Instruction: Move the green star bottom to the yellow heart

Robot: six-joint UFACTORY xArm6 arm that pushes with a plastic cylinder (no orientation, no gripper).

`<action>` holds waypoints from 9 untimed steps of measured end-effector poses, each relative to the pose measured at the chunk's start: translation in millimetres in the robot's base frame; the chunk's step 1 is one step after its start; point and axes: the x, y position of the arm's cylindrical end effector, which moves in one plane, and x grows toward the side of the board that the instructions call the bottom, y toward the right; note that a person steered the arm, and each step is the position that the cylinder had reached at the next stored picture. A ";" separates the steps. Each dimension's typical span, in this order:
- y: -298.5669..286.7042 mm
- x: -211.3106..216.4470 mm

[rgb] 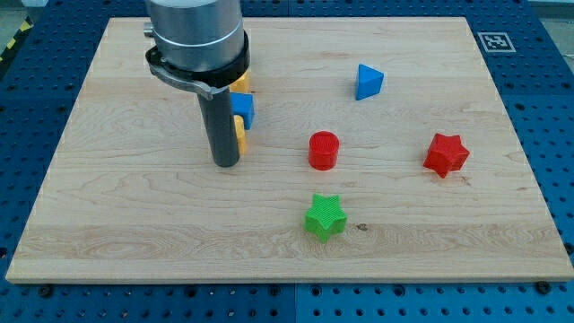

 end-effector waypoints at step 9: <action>174.8 64.4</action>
